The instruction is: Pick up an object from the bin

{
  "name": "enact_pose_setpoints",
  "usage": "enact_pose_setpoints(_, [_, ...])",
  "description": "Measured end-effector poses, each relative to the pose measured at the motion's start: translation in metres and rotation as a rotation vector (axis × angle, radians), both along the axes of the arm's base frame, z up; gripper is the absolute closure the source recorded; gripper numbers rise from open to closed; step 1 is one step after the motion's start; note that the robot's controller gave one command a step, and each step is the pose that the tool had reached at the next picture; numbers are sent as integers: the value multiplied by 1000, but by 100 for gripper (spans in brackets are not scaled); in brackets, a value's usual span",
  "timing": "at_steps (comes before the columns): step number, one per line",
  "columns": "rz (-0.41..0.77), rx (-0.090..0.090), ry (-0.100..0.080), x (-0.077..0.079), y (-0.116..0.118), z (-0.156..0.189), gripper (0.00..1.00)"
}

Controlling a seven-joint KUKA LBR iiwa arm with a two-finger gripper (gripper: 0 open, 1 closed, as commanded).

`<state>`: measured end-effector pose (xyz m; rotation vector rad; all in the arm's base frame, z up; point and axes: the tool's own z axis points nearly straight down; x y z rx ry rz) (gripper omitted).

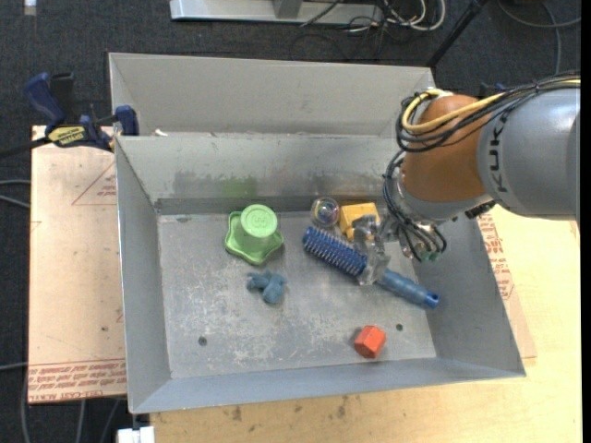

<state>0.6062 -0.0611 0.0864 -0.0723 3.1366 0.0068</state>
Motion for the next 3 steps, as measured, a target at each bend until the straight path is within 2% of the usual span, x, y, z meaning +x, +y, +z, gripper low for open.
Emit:
enact_pose_setpoints(1, [-36, -5, -11, 38, -18, 108, 100])
enact_pose_setpoints(2, [-36, -3, 0, 35, -18, 102, 0])
enact_pose_setpoints(3, [-135, -1, 9, 47, 35, 11, 0])
